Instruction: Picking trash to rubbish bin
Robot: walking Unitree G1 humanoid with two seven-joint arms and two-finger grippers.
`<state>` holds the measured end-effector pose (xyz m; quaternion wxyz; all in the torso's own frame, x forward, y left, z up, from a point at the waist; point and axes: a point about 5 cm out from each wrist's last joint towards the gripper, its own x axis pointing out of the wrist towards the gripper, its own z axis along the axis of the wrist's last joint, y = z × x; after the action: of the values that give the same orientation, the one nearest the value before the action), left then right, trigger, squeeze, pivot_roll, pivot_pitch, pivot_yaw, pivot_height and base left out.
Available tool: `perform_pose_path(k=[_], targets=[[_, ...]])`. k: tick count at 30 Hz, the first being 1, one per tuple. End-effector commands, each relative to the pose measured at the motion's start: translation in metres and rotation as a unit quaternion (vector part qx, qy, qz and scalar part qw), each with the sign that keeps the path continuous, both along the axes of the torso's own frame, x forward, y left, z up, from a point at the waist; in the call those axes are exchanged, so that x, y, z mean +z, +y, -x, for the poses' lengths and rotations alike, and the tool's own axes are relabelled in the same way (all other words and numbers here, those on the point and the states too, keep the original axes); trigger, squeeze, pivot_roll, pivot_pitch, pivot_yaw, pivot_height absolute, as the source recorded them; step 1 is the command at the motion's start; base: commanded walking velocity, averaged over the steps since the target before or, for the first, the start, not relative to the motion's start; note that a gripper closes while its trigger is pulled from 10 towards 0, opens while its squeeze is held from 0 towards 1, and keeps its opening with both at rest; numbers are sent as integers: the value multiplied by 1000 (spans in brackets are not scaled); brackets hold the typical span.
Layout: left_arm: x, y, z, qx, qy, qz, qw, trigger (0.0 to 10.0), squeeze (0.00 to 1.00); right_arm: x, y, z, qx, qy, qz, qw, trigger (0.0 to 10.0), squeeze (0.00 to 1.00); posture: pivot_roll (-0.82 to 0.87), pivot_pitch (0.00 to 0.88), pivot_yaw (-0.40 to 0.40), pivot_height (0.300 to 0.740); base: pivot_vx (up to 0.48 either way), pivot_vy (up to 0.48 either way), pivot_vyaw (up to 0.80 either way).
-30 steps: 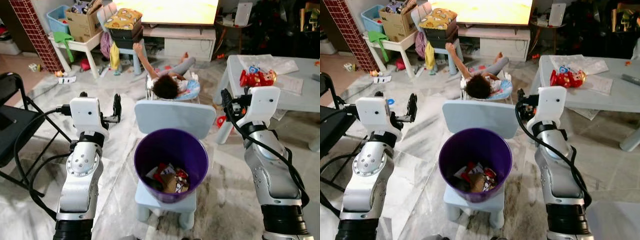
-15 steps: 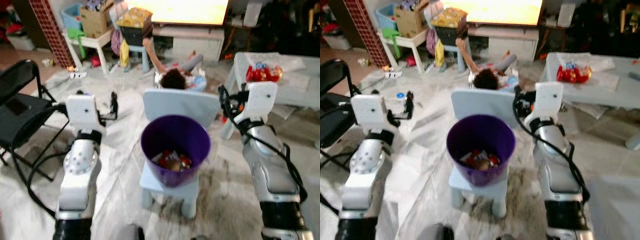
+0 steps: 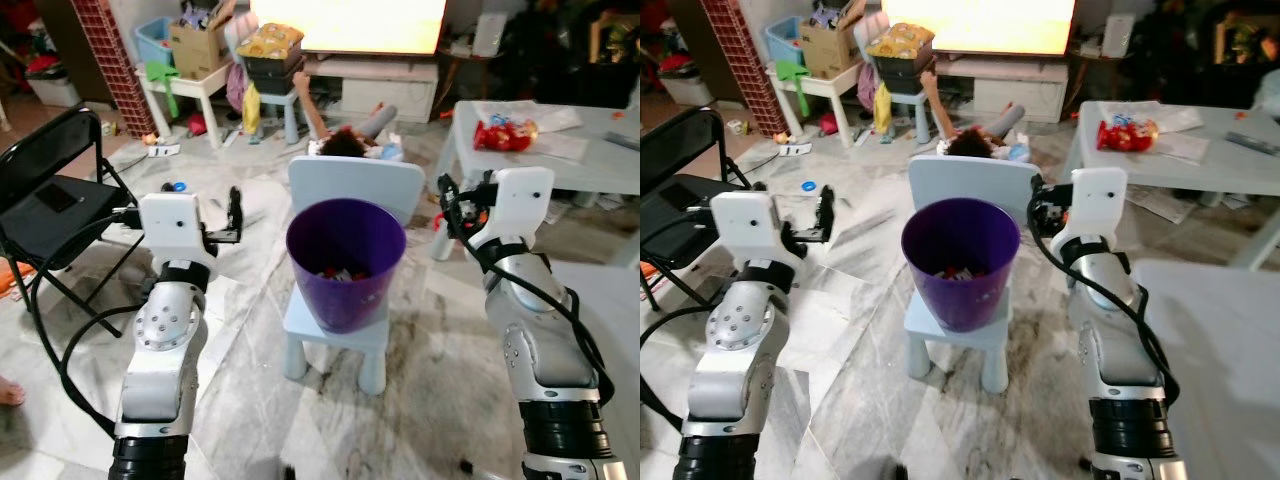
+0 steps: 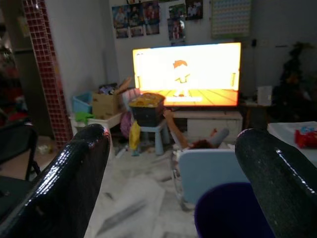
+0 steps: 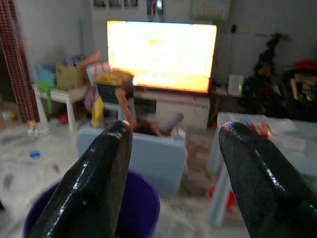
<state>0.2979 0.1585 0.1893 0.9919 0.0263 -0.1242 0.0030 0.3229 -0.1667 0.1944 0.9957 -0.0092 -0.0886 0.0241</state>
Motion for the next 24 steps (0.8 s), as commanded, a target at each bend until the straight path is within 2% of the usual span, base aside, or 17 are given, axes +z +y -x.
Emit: perform_pose_path(k=[1, 24], targets=[[2, 4, 0, 3, -2, 0, 1000, 10000, 0, 7, 6, 0, 10, -12, 1, 1000, 10000, 0, 41, 73, -5, 740, -379, 0, 0], [2, 2, -2, 3, -4, 2, 1000, 10000, 0, 13, 6, -3, 16, -22, 9, 1000, 10000, 0, 36, 74, -14, 740, -374, 0, 0]])
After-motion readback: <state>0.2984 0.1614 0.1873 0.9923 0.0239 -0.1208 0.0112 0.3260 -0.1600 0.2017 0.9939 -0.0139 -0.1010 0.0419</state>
